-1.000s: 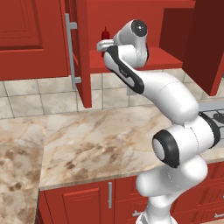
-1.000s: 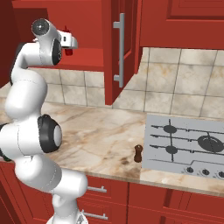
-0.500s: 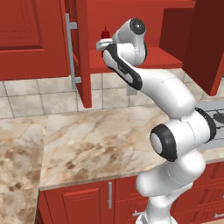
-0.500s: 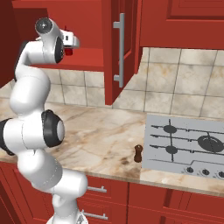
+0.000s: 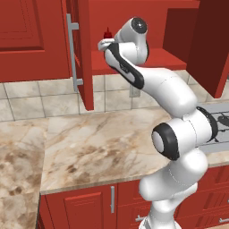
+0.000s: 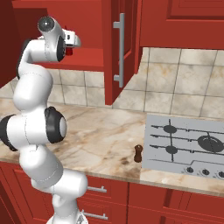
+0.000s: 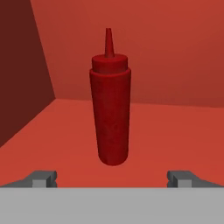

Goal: Take 2 condiments from the cabinet and move them on the counter near the stove.Make sure the condiments are lined up with each other, next to each other.

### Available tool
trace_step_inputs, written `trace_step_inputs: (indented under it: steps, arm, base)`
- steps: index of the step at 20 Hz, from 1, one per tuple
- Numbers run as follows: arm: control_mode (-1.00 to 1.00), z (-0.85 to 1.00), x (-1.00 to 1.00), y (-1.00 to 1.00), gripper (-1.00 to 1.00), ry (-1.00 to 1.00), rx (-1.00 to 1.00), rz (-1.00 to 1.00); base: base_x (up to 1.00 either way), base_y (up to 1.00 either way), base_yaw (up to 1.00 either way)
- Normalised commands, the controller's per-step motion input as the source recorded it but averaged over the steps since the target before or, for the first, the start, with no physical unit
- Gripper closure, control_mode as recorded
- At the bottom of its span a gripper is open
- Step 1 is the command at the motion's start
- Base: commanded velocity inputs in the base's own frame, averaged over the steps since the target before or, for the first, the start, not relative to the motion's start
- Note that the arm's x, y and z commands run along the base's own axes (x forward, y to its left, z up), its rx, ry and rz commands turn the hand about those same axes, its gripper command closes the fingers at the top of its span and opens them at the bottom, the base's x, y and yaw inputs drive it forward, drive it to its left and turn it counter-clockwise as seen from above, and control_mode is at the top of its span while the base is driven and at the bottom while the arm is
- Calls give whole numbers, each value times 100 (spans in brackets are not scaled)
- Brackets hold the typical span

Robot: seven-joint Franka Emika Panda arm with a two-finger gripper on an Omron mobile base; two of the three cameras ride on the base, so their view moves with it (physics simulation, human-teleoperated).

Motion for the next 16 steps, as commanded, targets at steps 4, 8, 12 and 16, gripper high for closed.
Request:
trace_step_inputs:
  steps: [4,8,12,16]
  arm:
    - [-100,0,13,0,-100,2,0,0]
    - [-100,0,13,0,-100,2,0,0]
    - [-100,0,10,0,-100,1,0,0]
    - [-100,0,9,0,-100,1,0,0]
  base:
    - [0,0,0]
    - [0,0,0]
    - [0,0,0]
    - [0,0,0]
